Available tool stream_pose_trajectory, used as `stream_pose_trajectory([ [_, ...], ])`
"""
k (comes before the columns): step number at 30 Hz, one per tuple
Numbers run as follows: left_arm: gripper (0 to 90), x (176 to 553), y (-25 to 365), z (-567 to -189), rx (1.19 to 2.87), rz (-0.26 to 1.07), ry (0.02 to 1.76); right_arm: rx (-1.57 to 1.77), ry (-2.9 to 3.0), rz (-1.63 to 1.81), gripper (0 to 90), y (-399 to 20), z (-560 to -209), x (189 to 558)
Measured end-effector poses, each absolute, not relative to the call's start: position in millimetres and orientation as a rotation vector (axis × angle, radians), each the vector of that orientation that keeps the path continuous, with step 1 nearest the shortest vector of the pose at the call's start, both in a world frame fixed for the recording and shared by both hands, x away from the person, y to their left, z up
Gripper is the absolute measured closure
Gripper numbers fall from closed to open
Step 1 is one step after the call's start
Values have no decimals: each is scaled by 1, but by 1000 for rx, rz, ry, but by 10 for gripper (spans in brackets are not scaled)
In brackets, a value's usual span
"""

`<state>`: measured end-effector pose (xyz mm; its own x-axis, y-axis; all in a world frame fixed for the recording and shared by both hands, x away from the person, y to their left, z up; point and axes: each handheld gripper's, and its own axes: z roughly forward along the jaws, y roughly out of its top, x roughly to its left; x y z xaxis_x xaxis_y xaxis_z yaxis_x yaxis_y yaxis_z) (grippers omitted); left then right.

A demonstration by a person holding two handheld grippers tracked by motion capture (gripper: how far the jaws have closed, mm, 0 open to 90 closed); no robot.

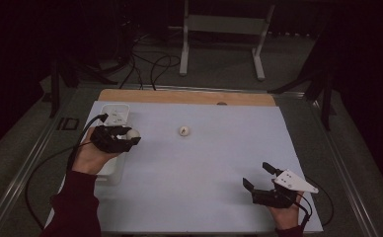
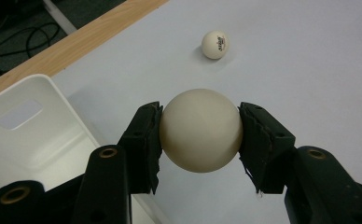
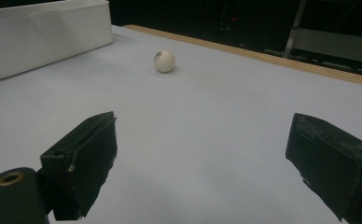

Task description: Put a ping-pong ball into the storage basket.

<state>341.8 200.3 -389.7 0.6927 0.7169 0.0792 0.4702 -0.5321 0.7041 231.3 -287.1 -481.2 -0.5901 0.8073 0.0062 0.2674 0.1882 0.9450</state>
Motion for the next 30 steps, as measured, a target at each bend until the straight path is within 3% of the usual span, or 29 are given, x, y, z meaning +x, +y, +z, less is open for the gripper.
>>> stream_pose_trajectory([
  [30,514,341,222,-388,2225,493,914,1003,1966,1402,85,-287,-481,232],
])
